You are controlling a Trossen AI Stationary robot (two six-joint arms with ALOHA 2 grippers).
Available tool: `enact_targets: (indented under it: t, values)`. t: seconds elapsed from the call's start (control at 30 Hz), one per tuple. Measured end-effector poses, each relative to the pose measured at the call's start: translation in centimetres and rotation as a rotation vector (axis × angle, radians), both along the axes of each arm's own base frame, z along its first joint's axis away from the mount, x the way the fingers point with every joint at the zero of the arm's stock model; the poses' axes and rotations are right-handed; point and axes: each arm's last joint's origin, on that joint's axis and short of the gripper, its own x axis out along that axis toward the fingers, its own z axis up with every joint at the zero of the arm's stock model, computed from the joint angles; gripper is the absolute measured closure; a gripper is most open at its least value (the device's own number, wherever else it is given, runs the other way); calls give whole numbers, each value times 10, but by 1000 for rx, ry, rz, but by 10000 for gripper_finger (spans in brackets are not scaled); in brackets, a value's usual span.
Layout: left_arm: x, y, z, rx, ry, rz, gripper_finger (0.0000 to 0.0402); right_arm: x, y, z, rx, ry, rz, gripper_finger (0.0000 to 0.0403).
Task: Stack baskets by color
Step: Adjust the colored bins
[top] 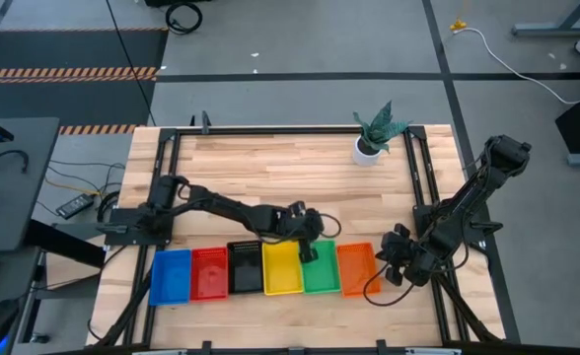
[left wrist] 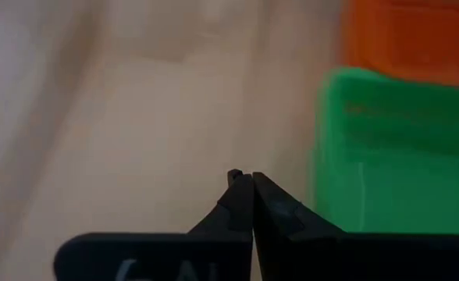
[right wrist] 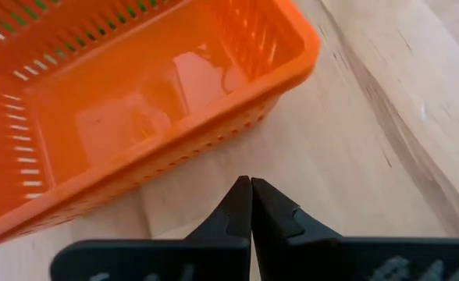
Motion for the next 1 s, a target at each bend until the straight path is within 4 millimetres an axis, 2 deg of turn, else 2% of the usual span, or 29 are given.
enact_targets:
  t: [0.23,0.47,0.57,0.73,0.87,1.0]
  values:
    - [0,-15,0,19,-11,-89,399,0,3,1,21,-17,14,398]
    - [0,-15,3,89,-33,-65,398,-5,3,-1,21,22,9,400]
    - [0,-14,13,124,-58,-83,398,-11,10,-1,76,54,58,400]
    - [-7,-22,40,146,-117,-109,398,-18,29,4,180,-15,161,400]
    - [-15,-34,59,162,-158,-151,398,-18,33,4,153,-72,161,401]
    - [-18,-48,63,161,-175,-187,398,-14,33,-3,131,-58,145,400]
